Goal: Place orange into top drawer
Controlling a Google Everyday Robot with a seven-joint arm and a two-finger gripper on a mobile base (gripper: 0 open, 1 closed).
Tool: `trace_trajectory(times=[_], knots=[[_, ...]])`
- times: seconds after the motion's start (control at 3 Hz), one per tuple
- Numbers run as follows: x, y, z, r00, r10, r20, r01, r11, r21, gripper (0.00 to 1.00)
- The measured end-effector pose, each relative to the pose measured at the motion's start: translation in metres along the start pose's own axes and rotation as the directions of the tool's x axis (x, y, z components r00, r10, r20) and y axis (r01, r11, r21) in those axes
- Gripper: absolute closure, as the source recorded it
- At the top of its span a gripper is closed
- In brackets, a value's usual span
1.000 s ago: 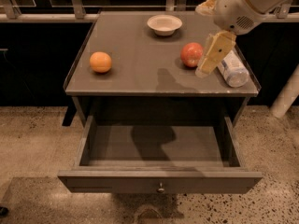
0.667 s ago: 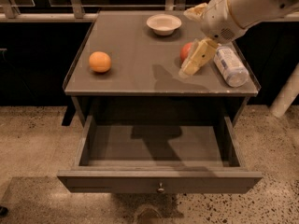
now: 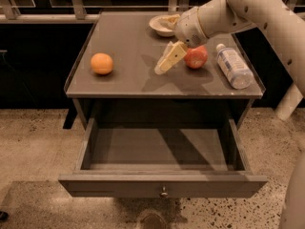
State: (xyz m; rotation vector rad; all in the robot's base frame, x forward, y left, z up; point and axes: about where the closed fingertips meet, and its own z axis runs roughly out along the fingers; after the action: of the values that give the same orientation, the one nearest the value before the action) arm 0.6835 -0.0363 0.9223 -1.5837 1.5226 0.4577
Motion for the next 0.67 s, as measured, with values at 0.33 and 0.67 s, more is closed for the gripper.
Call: trace_trajectory(times=[0.33,0.67], knots=[[0.0000,0.0000,0.0000,1.000,0.000,0.000,0.000,1.0000,0.000,0.00],[0.0081,0.0021,0.0017,0.999,0.021,0.025,-0.021,0.9996,0.018,0.00]])
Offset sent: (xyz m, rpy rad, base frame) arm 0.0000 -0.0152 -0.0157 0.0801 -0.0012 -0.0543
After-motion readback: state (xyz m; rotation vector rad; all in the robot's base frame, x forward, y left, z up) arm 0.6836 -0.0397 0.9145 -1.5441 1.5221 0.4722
